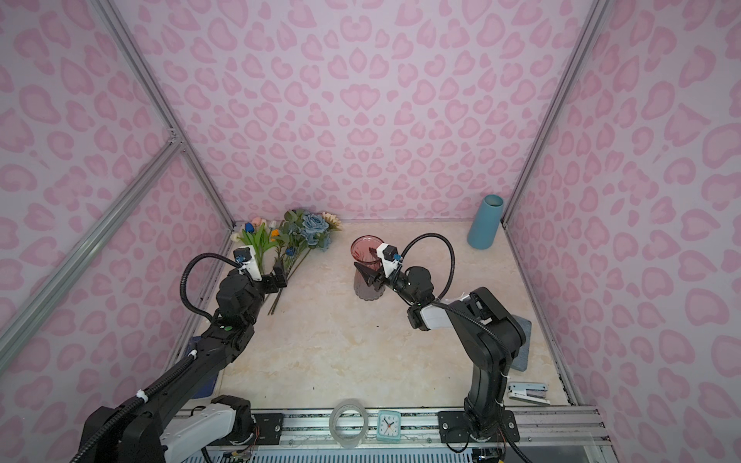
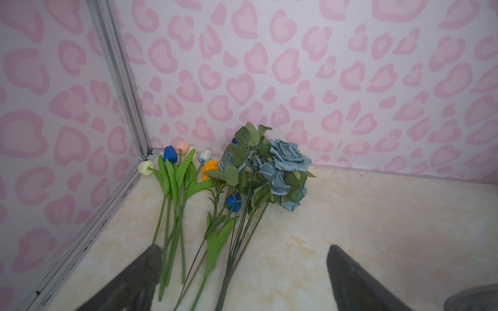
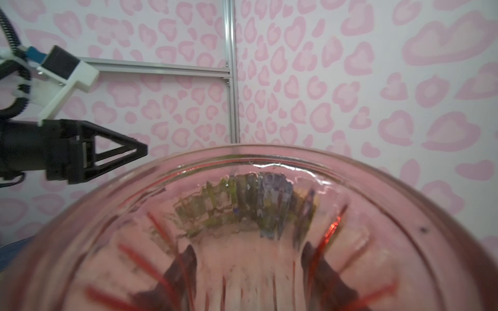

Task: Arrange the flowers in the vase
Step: 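Slide the pink vase toward the table center with the right gripper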

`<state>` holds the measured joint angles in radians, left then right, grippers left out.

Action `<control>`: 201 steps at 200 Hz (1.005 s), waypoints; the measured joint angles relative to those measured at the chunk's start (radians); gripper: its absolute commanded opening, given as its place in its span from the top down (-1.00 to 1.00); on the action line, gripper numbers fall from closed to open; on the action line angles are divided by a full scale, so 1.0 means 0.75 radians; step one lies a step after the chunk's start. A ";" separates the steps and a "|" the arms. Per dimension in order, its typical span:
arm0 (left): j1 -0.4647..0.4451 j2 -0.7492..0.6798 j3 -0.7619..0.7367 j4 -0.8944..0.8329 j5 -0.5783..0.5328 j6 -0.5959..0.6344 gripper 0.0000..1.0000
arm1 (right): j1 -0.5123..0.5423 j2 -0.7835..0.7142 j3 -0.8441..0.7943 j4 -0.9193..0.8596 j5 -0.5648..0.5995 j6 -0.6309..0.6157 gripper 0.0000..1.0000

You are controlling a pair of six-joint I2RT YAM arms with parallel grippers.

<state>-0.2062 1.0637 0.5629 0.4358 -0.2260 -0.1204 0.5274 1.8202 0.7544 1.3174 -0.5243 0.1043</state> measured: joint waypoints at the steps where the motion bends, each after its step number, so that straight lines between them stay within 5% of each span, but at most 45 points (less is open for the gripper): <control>1: 0.002 0.000 0.004 -0.002 0.003 0.001 -0.99 | 0.004 -0.003 -0.003 -0.002 -0.002 -0.001 0.55; 102: 0.108 0.110 0.094 -0.093 0.062 -0.114 -0.91 | 0.115 -0.001 -0.250 0.102 0.010 -0.075 0.43; 146: 0.109 0.157 0.120 -0.111 0.076 -0.117 -0.90 | 0.115 0.033 -0.282 0.210 0.033 -0.073 -0.32; 172: 0.109 0.157 0.124 -0.121 0.074 -0.117 -0.90 | 0.115 0.004 -0.314 0.216 0.068 -0.084 -0.54; 184: 0.109 0.157 0.124 -0.121 0.070 -0.117 -0.90 | 0.114 -0.010 -0.326 0.243 0.081 -0.095 -0.94; 201: 0.109 0.159 0.124 -0.121 0.058 -0.117 -0.90 | 0.113 -0.029 -0.349 0.252 0.092 -0.116 -0.96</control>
<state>-0.1246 1.1828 0.6559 0.3450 -0.1825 -0.2081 0.6121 1.7985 0.4927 1.5066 -0.4557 0.0174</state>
